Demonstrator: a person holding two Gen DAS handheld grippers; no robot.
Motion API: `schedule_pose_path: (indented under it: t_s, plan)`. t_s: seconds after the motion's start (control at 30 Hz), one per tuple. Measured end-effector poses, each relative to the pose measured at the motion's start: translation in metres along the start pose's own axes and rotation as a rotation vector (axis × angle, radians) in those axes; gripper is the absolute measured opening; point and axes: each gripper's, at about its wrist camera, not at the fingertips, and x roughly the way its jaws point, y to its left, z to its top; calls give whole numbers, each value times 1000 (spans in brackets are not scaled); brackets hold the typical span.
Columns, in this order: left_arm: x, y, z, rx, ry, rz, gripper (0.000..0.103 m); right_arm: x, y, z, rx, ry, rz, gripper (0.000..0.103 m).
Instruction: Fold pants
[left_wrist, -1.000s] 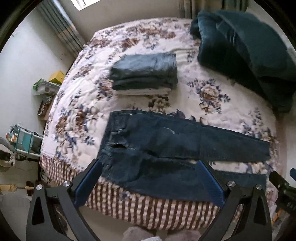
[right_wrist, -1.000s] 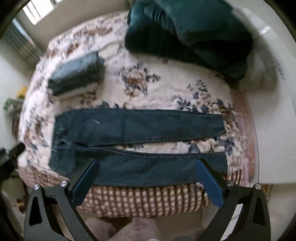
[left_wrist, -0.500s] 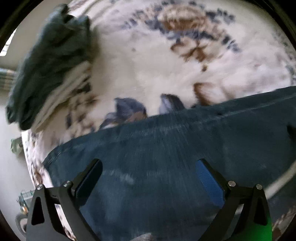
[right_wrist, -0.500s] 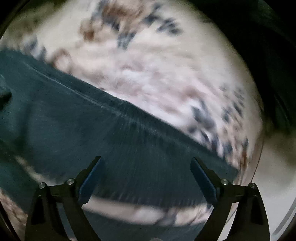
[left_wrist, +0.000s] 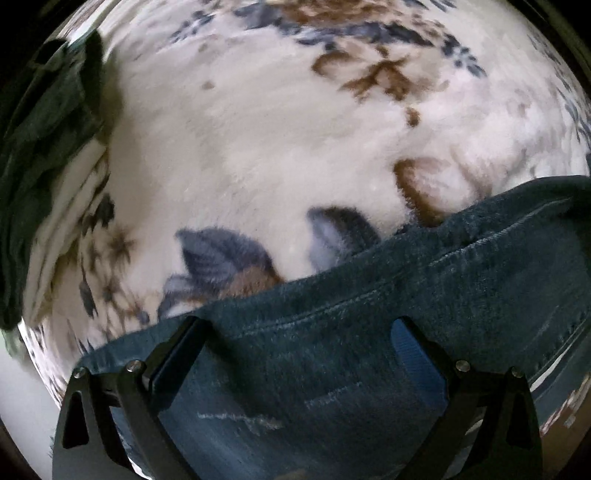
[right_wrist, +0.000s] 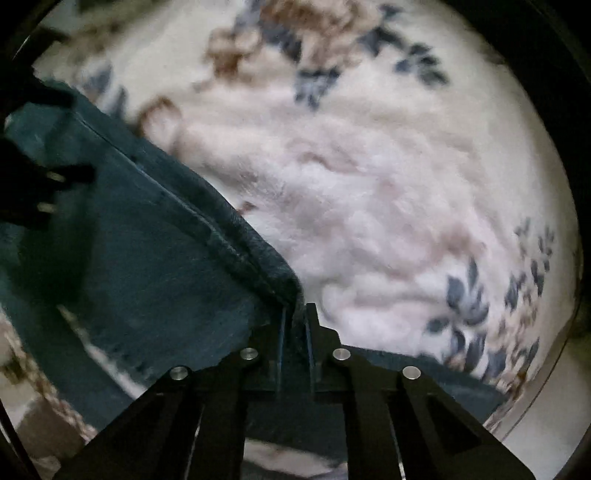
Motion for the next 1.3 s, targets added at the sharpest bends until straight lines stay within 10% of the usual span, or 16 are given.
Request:
schedule_pose_path:
  t_s: [0.23, 0.53, 0.83, 0.93, 1.1, 1.3]
  plan:
    - [-4, 20, -2, 52, -24, -40, 98, -48, -2, -41, 109, -155, 164, 8]
    - [-45, 32, -26, 167, -177, -35, 11, -53, 15, -46, 147, -131, 117, 8]
    - [-141, 76, -118, -27, -370, -99, 6, -78, 16, -74, 271, -173, 115, 8]
    - [-147, 26, -170, -165, -415, -151, 6, -91, 24, -102, 330, -184, 147, 8]
    - [-116, -61, -264, -409, -307, -248, 6, -94, 63, -168, 393, -123, 198, 8]
    - [3, -105, -333, -608, -6, -368, 0, -36, 132, -235, 288, 24, 23, 8]
